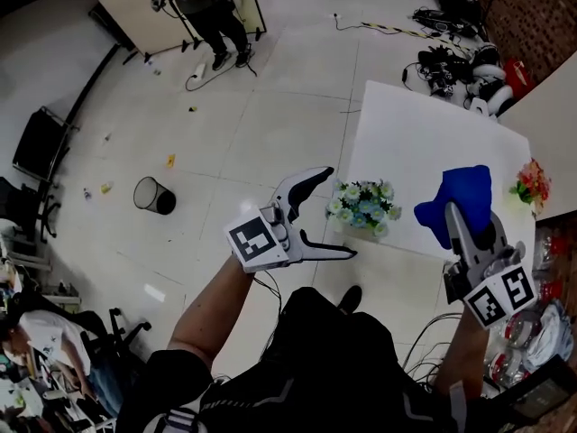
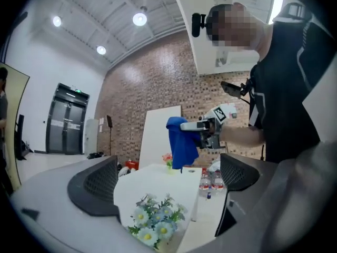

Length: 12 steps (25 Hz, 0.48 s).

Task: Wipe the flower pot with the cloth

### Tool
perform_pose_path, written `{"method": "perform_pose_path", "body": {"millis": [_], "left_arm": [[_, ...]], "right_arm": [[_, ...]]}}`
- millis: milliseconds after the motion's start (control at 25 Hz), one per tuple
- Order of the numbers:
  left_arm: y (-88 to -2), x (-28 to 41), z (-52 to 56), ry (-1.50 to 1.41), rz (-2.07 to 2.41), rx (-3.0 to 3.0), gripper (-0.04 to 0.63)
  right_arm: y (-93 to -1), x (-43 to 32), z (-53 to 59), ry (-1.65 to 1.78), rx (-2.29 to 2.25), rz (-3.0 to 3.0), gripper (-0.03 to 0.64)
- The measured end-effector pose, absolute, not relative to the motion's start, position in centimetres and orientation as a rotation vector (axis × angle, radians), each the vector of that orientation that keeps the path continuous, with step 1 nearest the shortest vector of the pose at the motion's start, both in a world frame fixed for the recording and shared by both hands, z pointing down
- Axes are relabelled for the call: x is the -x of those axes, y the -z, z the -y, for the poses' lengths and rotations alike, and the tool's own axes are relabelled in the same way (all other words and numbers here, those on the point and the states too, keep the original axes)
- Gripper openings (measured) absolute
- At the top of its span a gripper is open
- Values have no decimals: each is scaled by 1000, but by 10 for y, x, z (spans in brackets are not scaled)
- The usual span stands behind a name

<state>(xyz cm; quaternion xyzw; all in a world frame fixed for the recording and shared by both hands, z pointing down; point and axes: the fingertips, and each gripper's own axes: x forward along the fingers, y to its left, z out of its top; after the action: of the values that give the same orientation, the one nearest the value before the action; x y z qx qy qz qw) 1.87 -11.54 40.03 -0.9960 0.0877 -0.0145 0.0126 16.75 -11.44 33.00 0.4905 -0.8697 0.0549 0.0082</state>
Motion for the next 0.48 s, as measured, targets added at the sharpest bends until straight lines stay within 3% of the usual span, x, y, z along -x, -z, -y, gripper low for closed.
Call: {"method": "perform_pose_path", "body": {"millis": [480], "left_arm": [[-565,-11,171,150,-237,3262,595]], "right_arm": [[-404,-181,163,-274,-1566,2598,77]]}}
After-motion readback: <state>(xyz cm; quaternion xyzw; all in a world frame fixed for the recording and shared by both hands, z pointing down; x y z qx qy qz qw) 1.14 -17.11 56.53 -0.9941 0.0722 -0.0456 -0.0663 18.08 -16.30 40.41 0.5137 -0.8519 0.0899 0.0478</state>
